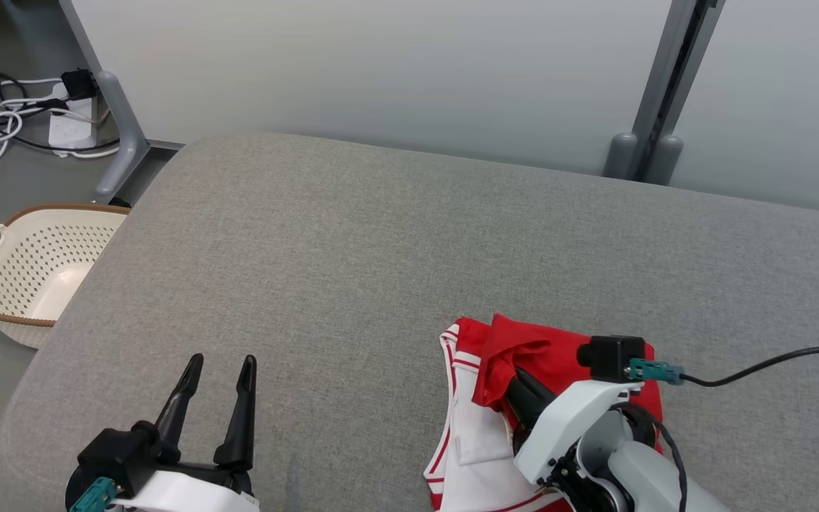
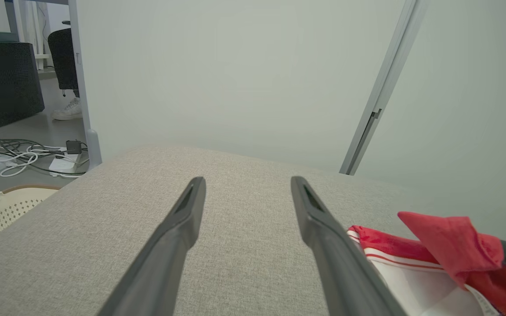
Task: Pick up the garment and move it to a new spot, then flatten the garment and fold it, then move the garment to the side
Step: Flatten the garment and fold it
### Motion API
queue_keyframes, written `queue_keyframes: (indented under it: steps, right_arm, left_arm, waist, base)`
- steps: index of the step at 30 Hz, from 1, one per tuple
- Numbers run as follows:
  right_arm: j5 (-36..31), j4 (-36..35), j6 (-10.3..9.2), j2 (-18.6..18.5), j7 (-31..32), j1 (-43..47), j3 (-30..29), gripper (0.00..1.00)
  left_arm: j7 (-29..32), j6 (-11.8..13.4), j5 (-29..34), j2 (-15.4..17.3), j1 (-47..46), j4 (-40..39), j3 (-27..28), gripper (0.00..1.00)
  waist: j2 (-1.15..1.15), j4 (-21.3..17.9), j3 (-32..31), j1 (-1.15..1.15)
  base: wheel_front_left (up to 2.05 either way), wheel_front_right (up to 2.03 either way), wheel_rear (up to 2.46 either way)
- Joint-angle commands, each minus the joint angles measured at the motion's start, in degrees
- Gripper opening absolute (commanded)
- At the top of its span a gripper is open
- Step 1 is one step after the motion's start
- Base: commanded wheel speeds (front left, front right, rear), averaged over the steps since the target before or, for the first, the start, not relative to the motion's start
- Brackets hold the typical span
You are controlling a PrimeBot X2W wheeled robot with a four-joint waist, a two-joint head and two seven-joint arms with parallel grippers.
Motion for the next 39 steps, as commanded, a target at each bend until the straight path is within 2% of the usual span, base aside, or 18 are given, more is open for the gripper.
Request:
queue_keyframes:
  steps: [1,2,3,4,11,15,21,26,29,33,37,39]
  right_arm:
    - [1.1,0.9,0.01,-0.3,-0.8,-0.9,1.1,0.00]
    - [1.9,1.4,0.01,-0.3,-1.1,-1.3,2.1,0.12]
    - [2.6,1.9,0.01,-0.3,-1.4,-1.8,3.1,0.48]
    - [3.5,2.4,0.01,-0.3,-1.5,-2.1,4.1,1.00]
    - [5.6,1.8,0.01,-0.4,-4.5,-3.6,7.6,1.00]
    - [6.7,-2.7,0.01,-3.1,-5.5,-2.3,6.1,1.00]
    - [4.3,-9.3,0.01,-9.7,-9.0,0.1,-1.5,1.00]
    - [-2.3,-12.1,0.01,-14.1,-10.4,4.1,-10.5,1.00]
    - [-6.8,-13.4,0.01,-14.4,-10.8,6.8,-16.5,1.00]
    - [-14.0,-17.2,0.01,-12.6,-11.1,10.7,-23.2,1.00]
    - [-22.2,-22.0,0.01,-10.3,-11.1,14.4,-27.3,1.00]
    - [-24.1,-23.0,0.01,-9.3,-11.1,15.6,-28.1,1.00]
  left_arm:
    - [-0.1,0.0,0.0,0.1,-1.1,0.0,0.2,1.00]
    - [-0.1,0.0,0.0,0.1,-1.2,0.1,0.3,1.00]
    - [-0.1,0.0,0.0,0.1,-1.2,0.2,0.3,1.00]
    - [-0.1,0.0,0.0,0.0,-1.2,0.3,0.4,1.00]
    - [-0.1,-0.1,0.3,0.0,0.1,0.3,1.6,1.00]
    - [-0.1,-0.1,0.3,-0.2,0.8,0.0,2.2,1.00]
    - [-0.1,-0.1,0.4,-0.4,1.4,-0.5,3.3,1.00]
    - [-0.1,0.0,0.9,-1.0,2.3,-2.0,4.7,1.00]
    - [-0.1,0.1,1.2,-1.3,2.8,-3.2,5.8,1.00]
    - [-0.1,0.9,1.9,-2.0,3.9,-5.3,7.9,1.00]
    - [-0.1,1.0,2.4,-2.3,5.0,-6.4,9.3,1.00]
    - [-0.1,1.0,2.6,-2.4,5.1,-6.5,9.5,1.00]
  waist:
    - [0.00,-0.1,0.1,0.00]
    - [0.00,-0.3,0.2,0.00]
    - [0.00,-0.5,0.2,0.00]
    - [0.00,-0.7,0.2,0.00]
    - [0.00,-4.8,-0.9,0.00]
    - [0.00,-7.5,-1.5,0.00]
    - [0.00,-10.8,-2.3,0.00]
    - [0.00,-12.3,-2.6,0.00]
    - [0.00,-12.7,-2.8,0.00]
    - [0.00,-13.3,-3.0,0.00]
    - [0.00,-13.6,-3.1,0.00]
    - [0.00,-13.6,-3.1,0.00]
  base:
    - [0.00,0.00,0.00]
    - [0.00,0.00,0.00]
    - [0.00,0.00,0.00]
    - [0.00,0.00,0.00]
    - [0.00,0.00,0.00]
    - [0.00,0.00,0.00]
    - [0.00,0.00,0.00]
    - [0.00,0.00,0.00]
    - [0.00,0.00,0.00]
    - [0.00,0.00,0.00]
    - [0.00,0.00,0.00]
    - [0.00,0.00,0.00]
